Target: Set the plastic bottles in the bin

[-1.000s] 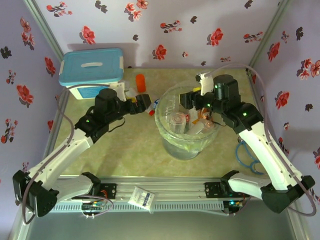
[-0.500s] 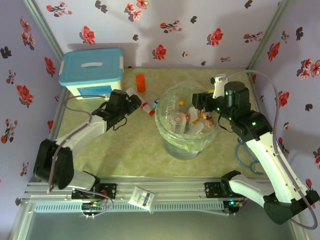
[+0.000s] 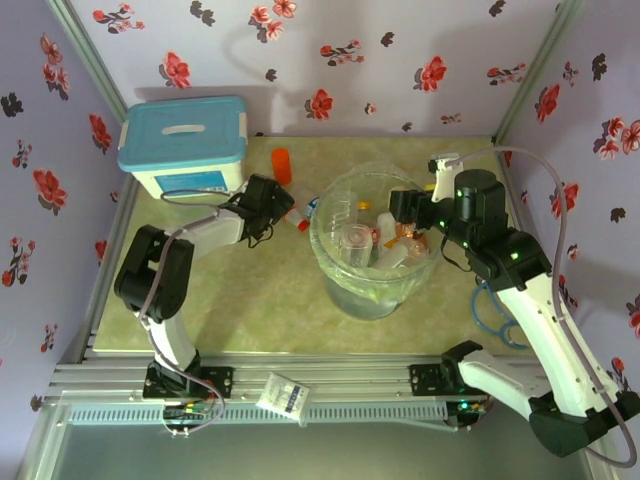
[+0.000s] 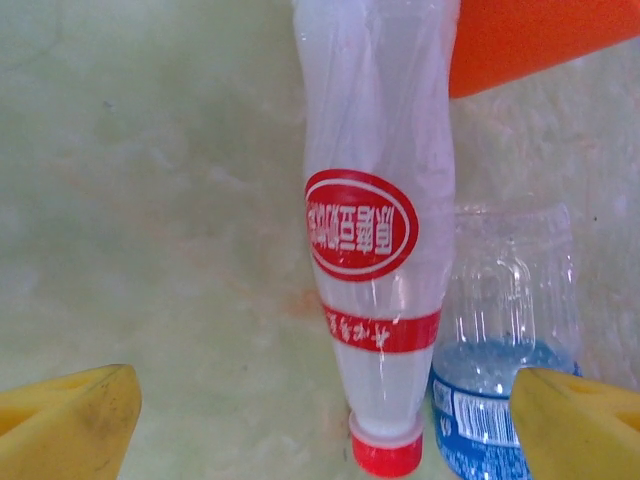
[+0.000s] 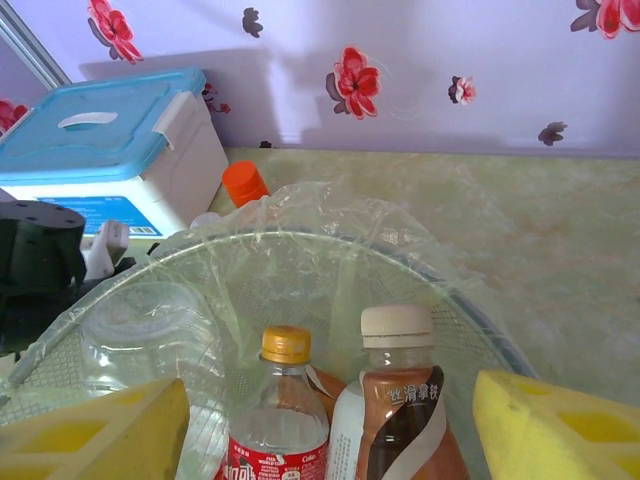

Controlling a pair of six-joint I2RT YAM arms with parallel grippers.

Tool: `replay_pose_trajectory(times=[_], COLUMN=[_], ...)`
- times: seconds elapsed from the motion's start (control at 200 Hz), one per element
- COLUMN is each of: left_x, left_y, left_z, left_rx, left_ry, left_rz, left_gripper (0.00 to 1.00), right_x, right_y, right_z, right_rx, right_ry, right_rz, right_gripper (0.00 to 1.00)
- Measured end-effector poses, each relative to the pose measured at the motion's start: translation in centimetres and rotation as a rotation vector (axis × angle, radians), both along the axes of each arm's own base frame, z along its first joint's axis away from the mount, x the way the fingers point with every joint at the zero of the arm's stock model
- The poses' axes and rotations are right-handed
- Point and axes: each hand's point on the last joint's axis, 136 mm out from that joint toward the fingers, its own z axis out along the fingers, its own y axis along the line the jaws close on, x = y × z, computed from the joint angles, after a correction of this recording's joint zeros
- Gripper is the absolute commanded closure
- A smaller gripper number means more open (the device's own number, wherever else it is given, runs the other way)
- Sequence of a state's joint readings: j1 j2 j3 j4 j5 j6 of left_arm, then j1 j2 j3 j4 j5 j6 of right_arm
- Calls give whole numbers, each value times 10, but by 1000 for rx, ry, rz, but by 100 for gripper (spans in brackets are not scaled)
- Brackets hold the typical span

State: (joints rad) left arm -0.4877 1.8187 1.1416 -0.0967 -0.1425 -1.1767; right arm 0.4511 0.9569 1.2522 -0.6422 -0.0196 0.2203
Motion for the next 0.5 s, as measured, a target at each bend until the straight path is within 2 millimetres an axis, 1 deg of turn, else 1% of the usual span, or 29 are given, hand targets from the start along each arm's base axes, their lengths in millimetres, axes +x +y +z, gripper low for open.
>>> replay_pose_trajectory(times=[0.115,0.245,0.38,0.455,0.5], left_x=[13,24,27,26,26], left_y=[-7,-13,-15,-15,-15], left_z=[-4,-14,-30,-36,-35], left_rx=[-4,-4,-13,-17,-27], left_ry=[-7,0,27,39,40], left_rz=[0,4,22,34,45], left_gripper=[8,14,22,31,36], right_x=[-3,-4,-6,-8,-9], right_y=[-3,-5,-7,-9,-10], right_z=[-4,-6,-6,-5,-4], right_rx=[-8,-14,-18,-18,-17], right_ry=[10,15,16,12,8], right_rz=[-6,-13,-20,-23,-27], right_gripper=[24,24,23,23,23])
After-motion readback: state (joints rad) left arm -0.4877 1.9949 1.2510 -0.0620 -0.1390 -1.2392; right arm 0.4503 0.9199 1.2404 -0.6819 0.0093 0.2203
